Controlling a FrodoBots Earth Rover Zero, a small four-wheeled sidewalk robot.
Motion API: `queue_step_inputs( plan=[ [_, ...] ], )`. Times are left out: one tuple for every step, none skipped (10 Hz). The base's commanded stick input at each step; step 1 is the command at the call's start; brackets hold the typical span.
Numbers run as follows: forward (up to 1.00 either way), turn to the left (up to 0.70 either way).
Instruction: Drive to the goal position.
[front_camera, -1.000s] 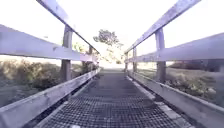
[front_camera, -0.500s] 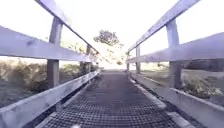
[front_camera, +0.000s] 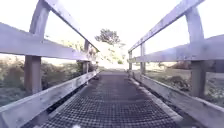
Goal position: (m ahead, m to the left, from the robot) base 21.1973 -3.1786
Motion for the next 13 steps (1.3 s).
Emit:
queue_step_inputs(
  plan=[
    [0.7,0.0],
    [0.7,0.0],
    [0.7,0.0],
    [0.7,0.0],
    [0.7,0.0],
    [0.7,0.0],
    [0.7,0.0],
    [0.7,0.0],
    [0.7,0.0],
    [0.7,0.0],
    [0.7,0.0],
    [0.7,0.0],
    [0.7,-0.01]
  ],
)
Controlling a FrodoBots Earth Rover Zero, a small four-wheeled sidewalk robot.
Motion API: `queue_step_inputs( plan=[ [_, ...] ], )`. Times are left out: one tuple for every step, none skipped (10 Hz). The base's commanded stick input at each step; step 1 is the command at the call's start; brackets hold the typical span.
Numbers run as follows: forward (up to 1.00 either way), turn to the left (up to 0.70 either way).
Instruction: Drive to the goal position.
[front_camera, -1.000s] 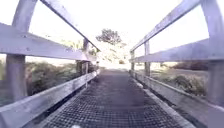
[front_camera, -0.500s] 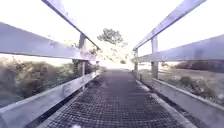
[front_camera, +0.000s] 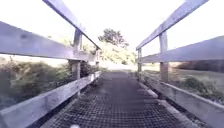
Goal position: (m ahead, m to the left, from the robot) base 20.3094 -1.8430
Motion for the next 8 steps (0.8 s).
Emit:
queue_step_inputs(
  plan=[
    [0.7,-0.03],
    [0.7,-0.14],
    [0.7,-0.14],
    [0.7,-0.14],
    [0.7,-0.14],
    [0.7,-0.14],
    [0.7,-0.14],
    [0.7,-0.14]
  ],
)
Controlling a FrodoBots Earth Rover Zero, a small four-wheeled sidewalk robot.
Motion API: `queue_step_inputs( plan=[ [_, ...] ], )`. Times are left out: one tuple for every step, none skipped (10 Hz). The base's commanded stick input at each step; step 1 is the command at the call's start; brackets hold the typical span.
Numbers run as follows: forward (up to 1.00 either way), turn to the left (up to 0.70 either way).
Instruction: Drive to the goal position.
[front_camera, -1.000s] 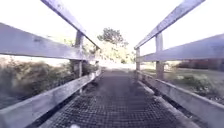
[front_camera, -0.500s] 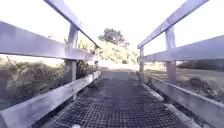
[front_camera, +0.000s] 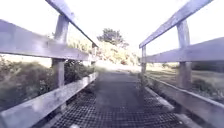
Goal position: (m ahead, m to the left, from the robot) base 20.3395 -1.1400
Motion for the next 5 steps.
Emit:
queue_step_inputs(
  plan=[
    [0.7,-0.14],
    [0.7,-0.14],
    [0.7,-0.13],
    [0.7,-0.11],
    [0.0,0.0]
  ],
)
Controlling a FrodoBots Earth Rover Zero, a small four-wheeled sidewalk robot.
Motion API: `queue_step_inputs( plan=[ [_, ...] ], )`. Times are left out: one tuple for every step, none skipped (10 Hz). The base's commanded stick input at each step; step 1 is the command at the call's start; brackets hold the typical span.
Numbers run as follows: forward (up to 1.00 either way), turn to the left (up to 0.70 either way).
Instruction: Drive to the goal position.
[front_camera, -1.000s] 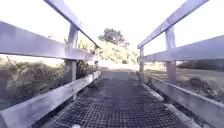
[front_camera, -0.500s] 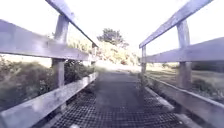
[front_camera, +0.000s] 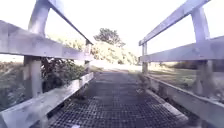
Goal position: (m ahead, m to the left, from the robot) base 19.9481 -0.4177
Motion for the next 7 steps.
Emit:
queue_step_inputs(
  plan=[
    [0.0,0.0],
    [0.0,0.0],
    [0.0,0.0],
    [0.0,0.0],
    [0.0,0.0],
    [0.0,0.0],
    [0.0,0.0]
  ],
)
